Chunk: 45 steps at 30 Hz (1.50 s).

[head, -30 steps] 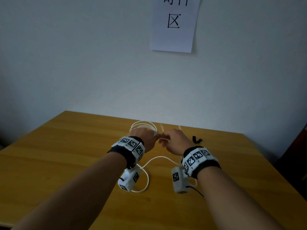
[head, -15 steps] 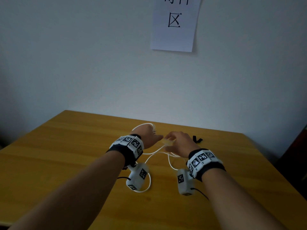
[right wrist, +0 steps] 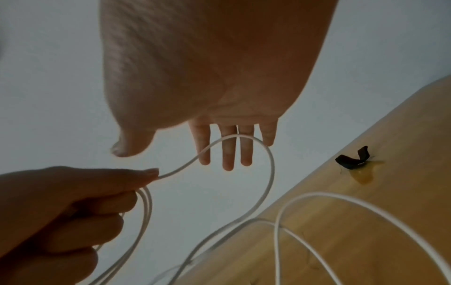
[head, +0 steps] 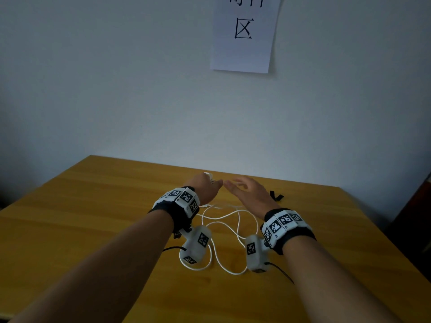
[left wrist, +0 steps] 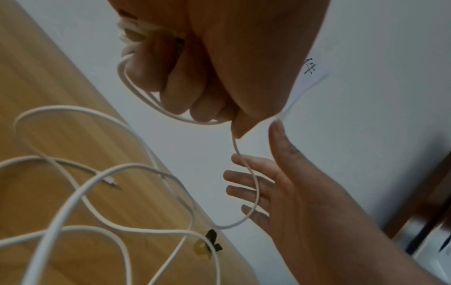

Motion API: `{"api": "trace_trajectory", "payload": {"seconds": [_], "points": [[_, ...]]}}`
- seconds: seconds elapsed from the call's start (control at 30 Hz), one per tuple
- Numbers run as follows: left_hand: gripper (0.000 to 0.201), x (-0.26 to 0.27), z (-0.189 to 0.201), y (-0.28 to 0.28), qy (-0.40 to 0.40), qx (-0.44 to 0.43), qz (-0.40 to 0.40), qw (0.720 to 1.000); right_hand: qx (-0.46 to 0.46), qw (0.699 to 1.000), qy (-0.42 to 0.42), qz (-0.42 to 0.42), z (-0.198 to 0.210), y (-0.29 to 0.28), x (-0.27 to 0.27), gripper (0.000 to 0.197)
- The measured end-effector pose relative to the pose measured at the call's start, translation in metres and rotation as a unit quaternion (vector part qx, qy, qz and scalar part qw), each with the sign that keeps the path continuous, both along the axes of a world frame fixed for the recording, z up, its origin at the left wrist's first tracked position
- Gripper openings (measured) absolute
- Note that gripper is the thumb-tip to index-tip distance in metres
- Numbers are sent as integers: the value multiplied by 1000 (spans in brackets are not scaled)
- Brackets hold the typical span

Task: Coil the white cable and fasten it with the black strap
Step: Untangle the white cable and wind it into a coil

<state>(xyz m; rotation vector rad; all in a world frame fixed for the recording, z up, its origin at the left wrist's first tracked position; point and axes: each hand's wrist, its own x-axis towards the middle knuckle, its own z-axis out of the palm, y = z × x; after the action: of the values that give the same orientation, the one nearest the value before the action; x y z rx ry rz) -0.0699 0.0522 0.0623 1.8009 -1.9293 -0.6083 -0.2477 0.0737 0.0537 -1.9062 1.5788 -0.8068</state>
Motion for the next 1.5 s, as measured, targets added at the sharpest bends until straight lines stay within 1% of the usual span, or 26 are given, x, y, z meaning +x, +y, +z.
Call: {"api": "trace_trajectory", "payload": {"seconds": [0.07,0.1,0.13,0.17,0.2,0.27,0.3,0.4,0.5,0.57,0.63,0.67,0.73,0.83,0.9,0.93,0.97,1.03,1.1,1.17,1.23,1.27,1.33,1.4,1.5], "points": [[65,-1,5,1,52,17,17,998,-34,999,9,-17,0,-5,0,57],[61,-1,6,2,93,36,26,995,-52,998,23,-24,-2,-8,-1,45],[51,-1,6,1,152,61,31,986,-70,996,34,-34,-3,-10,-2,36],[39,-1,7,3,220,88,26,971,-87,994,42,-44,-5,-12,-2,31],[39,-1,8,6,288,116,10,951,-101,993,44,-53,-7,-13,-3,30],[49,0,11,11,399,158,-33,903,-122,990,27,-64,-8,-14,-3,30],[51,0,12,13,437,174,-56,881,-129,989,17,-66,-8,-13,-3,30],[49,0,16,12,509,205,-125,827,-113,992,8,-55,-6,-12,-1,30],[40,-2,19,11,560,219,-184,777,-89,995,11,-33,-7,-15,4,35],[36,-7,21,14,586,209,-189,760,-94,995,14,-9,-8,-14,8,31],[39,-12,23,17,621,184,-174,742,-99,995,15,18,-10,-13,12,23],[40,-14,25,18,640,173,-171,729,-95,995,21,22,-10,-12,14,20],[41,-17,26,18,669,151,-167,708,-70,997,42,16,-10,-13,18,22],[46,-20,26,14,693,107,-140,699,-37,997,66,28,-6,-12,20,26],[47,-20,25,9,693,77,-122,706,-23,997,60,49,-2,-9,21,21],[47,-19,24,8,685,64,-115,716,-18,996,60,58,-1,-7,22,17],[48,-19,23,7,672,52,-110,730,-13,996,62,67,0,-6,23,15],[50,-19,20,7,637,30,-105,763,-9,994,75,85,3,-4,26,20],[49,-20,19,6,601,5,-94,793,-20,989,113,97,5,-4,28,25],[50,-21,17,5,556,-24,-77,828,-30,983,148,102,7,-2,30,24],[60,-21,17,7,483,-64,-77,870,-24,981,166,102,10,-2,32,23],[60,-22,18,9,435,-85,-82,892,-14,979,174,102,10,-2,32,23],[51,-23,18,12,338,-116,-92,930,9,979,179,100,10,-2,33,23],[49,-23,15,11,269,-132,-108,948,21,982,168,89,10,-2,33,22],[50,-23,8,8,188,-140,-132,963,40,986,145,68,9,-1,33,20]]}}
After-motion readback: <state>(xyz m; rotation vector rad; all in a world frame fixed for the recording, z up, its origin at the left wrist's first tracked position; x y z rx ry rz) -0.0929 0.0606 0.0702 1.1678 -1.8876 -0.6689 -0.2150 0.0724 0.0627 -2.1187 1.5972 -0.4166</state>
